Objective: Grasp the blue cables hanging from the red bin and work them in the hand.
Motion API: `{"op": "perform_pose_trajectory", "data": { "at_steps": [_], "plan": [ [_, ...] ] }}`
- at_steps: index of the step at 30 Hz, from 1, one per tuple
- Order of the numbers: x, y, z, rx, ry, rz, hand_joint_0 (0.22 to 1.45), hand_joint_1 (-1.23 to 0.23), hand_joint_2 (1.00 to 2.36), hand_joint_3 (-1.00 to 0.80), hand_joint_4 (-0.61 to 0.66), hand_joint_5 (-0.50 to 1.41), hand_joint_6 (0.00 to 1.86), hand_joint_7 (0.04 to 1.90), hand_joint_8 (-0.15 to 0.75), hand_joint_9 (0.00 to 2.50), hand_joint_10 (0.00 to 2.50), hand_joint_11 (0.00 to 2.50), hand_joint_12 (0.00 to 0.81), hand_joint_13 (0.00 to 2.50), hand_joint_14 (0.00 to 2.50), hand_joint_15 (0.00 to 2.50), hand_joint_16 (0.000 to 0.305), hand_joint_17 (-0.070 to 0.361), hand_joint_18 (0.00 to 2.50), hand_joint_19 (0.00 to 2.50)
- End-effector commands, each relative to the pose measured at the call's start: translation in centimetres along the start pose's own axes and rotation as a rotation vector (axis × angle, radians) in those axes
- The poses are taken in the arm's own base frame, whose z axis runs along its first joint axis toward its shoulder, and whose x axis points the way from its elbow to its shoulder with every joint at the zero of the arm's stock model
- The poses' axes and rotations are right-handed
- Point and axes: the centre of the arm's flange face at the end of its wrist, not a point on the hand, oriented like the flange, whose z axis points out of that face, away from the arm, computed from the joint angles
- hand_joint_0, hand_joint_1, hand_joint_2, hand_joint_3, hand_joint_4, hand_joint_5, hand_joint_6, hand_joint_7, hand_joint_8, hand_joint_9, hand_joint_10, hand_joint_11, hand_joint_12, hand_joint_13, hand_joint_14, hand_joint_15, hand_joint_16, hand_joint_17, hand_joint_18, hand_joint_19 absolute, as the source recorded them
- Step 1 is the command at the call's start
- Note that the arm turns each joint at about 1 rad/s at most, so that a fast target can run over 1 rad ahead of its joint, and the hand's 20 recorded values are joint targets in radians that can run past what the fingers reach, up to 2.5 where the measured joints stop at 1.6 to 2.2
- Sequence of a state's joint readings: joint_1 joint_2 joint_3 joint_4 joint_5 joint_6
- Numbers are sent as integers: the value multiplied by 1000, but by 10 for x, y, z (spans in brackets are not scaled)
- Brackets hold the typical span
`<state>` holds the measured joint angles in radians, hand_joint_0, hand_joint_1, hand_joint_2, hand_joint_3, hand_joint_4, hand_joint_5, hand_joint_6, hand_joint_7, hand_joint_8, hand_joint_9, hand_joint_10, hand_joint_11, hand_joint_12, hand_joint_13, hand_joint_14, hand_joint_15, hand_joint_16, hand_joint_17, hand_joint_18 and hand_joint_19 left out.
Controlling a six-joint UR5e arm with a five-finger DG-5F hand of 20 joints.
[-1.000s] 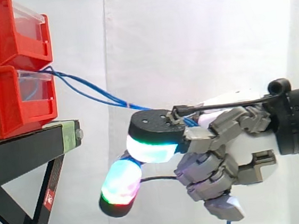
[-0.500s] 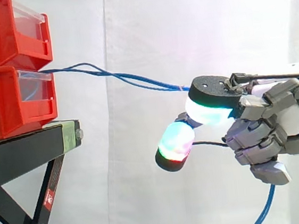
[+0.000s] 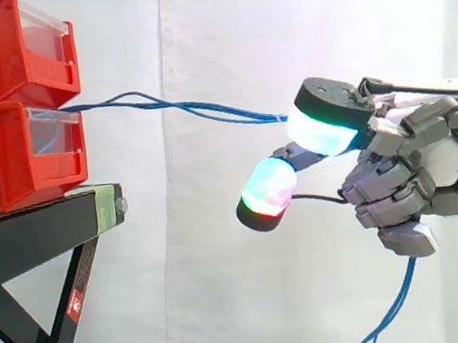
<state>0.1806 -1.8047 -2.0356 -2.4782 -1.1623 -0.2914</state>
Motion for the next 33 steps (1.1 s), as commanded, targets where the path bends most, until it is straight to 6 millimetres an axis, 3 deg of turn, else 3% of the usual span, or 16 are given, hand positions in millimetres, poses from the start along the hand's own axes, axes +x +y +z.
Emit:
{"op": "perform_pose_trajectory", "data": {
  "at_steps": [1,6,19,33],
  "plan": [
    [-7,9,-2,-14,-3,0,810,-549,1000,-1000,122,64,425,1203,580,1706,2500,2500,706,2097,2500,2148,210,158,2500,766],
    [-13,18,-5,-27,-14,-22,812,-548,1000,-1000,117,64,459,1186,580,1706,2500,2500,706,2097,2500,2148,210,158,2500,766],
    [-21,18,-2,-33,-78,-36,812,-558,1000,-1000,111,64,484,1182,580,1706,2500,2500,706,2097,2500,2148,210,158,2500,766],
    [-19,38,13,-140,-183,-133,812,-581,1000,-1000,117,57,509,1170,580,1706,2500,2500,706,2097,2500,2148,210,158,2500,766]
  ]
}}
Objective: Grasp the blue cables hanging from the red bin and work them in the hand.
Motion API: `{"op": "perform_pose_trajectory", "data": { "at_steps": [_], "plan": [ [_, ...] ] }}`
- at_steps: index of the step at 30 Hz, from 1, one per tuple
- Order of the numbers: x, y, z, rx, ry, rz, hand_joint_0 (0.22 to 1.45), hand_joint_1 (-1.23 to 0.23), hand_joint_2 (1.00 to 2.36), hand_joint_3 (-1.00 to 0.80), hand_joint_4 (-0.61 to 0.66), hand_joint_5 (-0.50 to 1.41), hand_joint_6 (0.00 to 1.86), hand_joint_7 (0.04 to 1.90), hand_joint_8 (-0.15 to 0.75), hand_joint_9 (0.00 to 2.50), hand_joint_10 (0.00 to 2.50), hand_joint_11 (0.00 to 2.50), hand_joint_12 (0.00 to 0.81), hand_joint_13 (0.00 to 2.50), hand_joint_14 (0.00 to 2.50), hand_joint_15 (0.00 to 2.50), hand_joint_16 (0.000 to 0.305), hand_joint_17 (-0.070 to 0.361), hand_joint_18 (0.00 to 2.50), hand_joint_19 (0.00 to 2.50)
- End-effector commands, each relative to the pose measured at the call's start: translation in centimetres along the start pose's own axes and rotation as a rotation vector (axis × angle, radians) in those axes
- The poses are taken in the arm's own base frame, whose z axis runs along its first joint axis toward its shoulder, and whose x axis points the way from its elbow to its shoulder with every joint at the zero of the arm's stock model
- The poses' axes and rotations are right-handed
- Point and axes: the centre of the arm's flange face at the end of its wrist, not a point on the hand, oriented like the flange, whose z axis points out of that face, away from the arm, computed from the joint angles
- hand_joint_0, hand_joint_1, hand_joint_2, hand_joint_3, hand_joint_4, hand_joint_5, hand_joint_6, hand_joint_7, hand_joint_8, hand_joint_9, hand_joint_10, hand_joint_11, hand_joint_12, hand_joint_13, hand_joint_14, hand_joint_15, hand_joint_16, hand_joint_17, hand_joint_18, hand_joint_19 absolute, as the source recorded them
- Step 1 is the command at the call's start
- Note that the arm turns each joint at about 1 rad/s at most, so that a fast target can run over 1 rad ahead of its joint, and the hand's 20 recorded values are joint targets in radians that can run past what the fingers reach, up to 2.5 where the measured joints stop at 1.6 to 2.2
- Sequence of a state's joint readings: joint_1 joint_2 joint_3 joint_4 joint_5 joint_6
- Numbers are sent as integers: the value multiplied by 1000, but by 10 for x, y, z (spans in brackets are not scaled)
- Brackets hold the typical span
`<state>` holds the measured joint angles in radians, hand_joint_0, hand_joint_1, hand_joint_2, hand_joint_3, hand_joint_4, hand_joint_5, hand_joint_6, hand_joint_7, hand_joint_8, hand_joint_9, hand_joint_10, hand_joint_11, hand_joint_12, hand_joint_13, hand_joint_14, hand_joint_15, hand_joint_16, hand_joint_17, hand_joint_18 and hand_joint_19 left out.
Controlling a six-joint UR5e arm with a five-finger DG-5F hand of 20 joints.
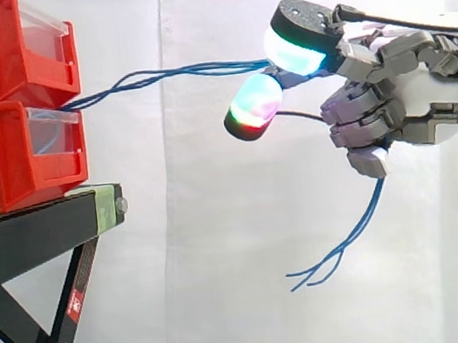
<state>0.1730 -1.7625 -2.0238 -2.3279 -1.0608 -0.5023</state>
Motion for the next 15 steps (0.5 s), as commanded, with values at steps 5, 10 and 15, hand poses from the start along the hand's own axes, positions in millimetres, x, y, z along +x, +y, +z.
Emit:
{"op": "perform_pose_trajectory", "data": {
  "at_steps": [5,10,15],
  "plan": [
    [1,3,2,-8,-27,-15,821,-589,1000,-1000,112,61,543,1161,580,1706,2500,2500,706,2097,2500,2148,210,158,2500,766],
    [2,9,7,-8,-46,-16,823,-591,1000,-1000,109,68,546,1172,580,1706,2500,2500,706,2097,2500,2148,210,158,2500,766],
    [2,16,11,-9,-56,-29,819,-595,1000,-1000,110,70,552,1177,580,1706,2500,2500,706,2097,2500,2148,210,158,2500,766]
  ]
}}
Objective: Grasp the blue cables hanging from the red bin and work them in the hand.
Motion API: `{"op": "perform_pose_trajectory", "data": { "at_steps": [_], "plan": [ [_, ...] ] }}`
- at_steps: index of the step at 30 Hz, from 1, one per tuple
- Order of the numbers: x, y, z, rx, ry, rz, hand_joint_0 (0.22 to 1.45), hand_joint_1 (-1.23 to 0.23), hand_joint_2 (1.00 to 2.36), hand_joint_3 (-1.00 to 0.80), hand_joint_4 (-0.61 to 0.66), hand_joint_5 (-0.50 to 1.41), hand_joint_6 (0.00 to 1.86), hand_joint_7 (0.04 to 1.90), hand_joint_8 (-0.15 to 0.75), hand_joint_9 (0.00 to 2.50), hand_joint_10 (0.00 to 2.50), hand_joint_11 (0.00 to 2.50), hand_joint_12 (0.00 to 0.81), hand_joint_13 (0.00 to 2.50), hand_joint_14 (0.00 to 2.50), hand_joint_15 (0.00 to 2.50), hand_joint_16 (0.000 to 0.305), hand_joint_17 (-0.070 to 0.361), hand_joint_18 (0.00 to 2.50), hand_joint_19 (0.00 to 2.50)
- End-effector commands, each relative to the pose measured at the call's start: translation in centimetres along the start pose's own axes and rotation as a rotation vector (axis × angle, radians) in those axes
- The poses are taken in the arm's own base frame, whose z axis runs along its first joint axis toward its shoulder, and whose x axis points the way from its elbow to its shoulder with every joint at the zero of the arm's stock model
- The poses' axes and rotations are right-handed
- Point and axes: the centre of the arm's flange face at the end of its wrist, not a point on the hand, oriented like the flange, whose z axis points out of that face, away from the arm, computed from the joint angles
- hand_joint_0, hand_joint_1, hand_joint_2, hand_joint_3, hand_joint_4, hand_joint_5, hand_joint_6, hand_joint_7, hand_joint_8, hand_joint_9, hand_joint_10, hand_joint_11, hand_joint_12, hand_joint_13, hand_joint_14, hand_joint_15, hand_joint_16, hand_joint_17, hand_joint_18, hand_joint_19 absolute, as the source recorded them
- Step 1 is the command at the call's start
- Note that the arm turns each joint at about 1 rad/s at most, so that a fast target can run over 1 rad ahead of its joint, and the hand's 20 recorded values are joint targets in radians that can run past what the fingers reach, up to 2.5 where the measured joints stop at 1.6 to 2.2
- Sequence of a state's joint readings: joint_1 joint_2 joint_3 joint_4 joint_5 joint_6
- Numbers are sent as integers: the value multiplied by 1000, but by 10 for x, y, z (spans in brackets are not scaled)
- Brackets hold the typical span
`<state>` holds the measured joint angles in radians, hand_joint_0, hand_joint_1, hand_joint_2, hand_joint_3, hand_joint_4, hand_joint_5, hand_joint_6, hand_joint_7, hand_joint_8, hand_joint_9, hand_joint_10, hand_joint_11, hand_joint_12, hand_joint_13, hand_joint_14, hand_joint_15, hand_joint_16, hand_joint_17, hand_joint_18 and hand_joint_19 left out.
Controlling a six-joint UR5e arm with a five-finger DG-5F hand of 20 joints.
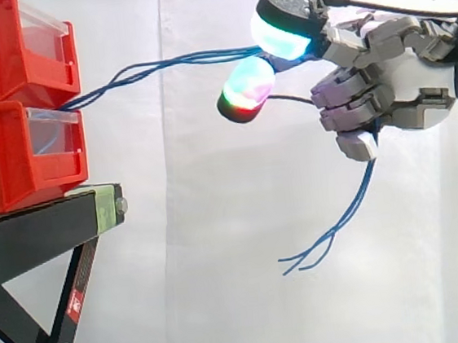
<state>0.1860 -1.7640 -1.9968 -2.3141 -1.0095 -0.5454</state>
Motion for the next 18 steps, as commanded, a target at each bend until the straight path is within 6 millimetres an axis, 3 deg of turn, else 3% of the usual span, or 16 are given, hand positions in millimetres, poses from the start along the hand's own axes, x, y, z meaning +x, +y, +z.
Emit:
{"op": "perform_pose_trajectory", "data": {
  "at_steps": [1,12,18],
  "plan": [
    [1,4,3,1,-9,-11,818,-598,1000,-1000,115,70,557,1173,580,1706,2500,2500,706,2097,2500,2148,210,158,2500,766],
    [6,4,5,21,-47,-17,837,-643,1000,-1000,103,70,611,1170,580,1706,2500,2500,706,2097,2500,2148,210,158,2500,766],
    [10,8,5,18,-55,-12,918,-671,1007,-849,86,52,737,1139,580,1706,2500,2500,706,2097,2500,2148,210,158,2500,766]
  ]
}}
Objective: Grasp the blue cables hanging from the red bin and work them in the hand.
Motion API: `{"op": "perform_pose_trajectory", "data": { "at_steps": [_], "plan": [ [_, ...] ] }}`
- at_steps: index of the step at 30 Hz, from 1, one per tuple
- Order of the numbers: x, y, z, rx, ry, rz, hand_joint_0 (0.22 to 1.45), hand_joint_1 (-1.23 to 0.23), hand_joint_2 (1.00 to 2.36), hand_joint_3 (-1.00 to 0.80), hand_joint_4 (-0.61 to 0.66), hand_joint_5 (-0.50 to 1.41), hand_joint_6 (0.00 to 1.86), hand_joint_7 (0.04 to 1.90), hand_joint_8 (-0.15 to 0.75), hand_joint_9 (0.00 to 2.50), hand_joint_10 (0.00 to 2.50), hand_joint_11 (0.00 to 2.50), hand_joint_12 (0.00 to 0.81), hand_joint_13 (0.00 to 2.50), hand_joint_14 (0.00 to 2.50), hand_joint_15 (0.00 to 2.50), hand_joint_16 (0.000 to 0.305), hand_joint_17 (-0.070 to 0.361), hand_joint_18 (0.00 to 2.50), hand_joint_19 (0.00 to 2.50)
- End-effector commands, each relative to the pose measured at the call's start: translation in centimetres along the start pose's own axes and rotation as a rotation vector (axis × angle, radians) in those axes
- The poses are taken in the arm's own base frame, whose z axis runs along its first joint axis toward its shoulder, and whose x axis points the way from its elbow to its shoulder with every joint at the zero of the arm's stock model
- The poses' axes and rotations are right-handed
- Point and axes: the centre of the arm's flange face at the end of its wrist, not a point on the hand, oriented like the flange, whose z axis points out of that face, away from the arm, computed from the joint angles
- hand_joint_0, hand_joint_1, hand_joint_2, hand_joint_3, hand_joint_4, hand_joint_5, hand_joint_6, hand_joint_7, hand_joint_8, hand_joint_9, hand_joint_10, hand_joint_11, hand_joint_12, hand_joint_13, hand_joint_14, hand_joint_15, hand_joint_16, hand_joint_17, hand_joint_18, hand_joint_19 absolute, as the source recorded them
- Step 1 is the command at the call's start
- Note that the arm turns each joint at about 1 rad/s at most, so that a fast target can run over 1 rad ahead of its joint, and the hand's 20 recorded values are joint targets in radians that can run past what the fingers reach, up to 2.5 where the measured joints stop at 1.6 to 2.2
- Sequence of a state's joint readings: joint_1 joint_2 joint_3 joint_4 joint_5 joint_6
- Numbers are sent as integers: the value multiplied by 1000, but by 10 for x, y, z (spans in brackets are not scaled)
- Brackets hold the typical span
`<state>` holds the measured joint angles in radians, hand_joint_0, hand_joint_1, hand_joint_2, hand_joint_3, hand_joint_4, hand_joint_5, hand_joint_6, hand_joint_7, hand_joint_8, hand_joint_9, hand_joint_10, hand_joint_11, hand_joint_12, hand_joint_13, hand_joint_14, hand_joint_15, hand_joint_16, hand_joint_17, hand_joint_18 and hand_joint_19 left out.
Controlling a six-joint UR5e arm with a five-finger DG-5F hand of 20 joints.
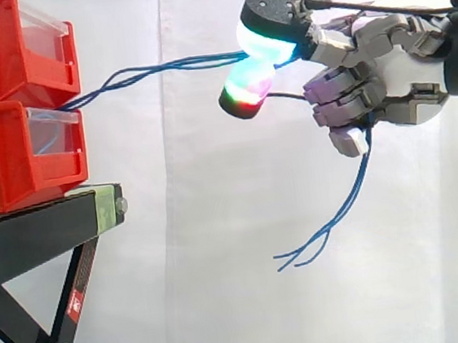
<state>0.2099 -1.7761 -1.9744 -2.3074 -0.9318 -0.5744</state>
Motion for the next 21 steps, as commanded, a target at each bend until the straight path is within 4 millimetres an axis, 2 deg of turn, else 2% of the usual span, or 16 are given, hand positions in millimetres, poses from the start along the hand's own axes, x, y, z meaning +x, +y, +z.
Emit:
{"op": "perform_pose_trajectory", "data": {
  "at_steps": [1,11,17,19,21],
  "plan": [
    [2,3,1,-2,-4,4,925,-675,1009,-805,78,49,749,1136,580,1706,2500,2500,706,2097,2500,2148,210,158,2500,766],
    [6,4,0,0,-1,4,936,-705,1020,-540,47,-13,886,1094,580,1706,2500,2500,706,2097,2500,2148,210,158,2500,766],
    [7,8,1,-2,-10,1,955,-704,1024,-452,47,-39,896,1076,580,1706,2500,2500,706,2097,2500,2148,210,158,2500,766],
    [7,8,1,-2,-10,-1,957,-700,1021,-524,46,-40,896,1066,580,1706,2500,2500,706,2097,2500,2148,210,158,2500,766],
    [7,8,1,-4,-7,-5,929,-702,1015,-671,53,-39,888,1063,580,1706,2500,2500,706,2097,2500,2148,210,158,2500,766]
  ]
}}
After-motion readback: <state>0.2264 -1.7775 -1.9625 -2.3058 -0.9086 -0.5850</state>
